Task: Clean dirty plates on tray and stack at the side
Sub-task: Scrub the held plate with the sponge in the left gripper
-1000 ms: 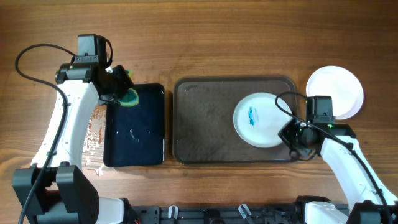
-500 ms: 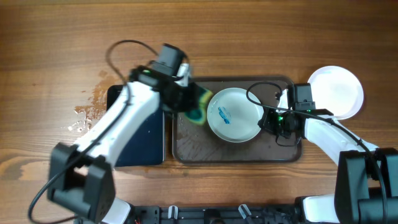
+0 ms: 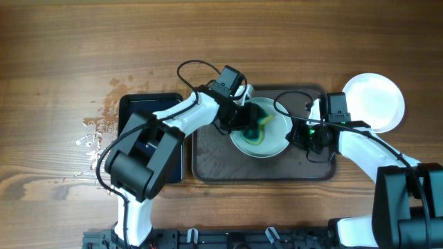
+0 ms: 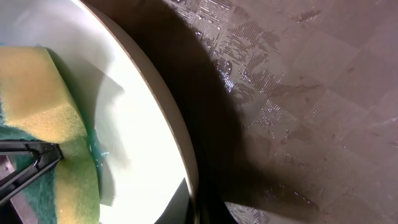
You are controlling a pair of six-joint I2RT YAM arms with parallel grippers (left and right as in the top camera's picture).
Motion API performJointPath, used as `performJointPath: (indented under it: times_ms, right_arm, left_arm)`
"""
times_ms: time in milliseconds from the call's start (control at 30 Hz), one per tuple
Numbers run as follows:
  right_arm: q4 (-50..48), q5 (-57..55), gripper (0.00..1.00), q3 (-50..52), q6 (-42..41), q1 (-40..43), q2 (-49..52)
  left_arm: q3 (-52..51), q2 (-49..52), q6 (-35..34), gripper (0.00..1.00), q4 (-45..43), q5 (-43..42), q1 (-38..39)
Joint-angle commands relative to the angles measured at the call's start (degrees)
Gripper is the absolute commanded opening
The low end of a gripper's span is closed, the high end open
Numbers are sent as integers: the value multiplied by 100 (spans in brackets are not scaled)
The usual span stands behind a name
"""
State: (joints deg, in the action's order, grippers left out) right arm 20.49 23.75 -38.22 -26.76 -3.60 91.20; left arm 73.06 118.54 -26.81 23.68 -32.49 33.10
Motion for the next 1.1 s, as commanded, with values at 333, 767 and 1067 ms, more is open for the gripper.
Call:
performJointPath:
  times_ms: [333, 767, 1067]
  right_arm:
    - [225, -308, 5, 258, -26, -42, 341]
    - [304, -332, 5, 258, -24, -42, 341]
    - [428, -437, 5, 260, -24, -42, 341]
  left_arm:
    - [15, 361, 72, 4, 1674, 3587, -83]
    - [85, 361, 570, 4, 544, -1843, 595]
    - [85, 361, -413, 4, 409, 1825, -592]
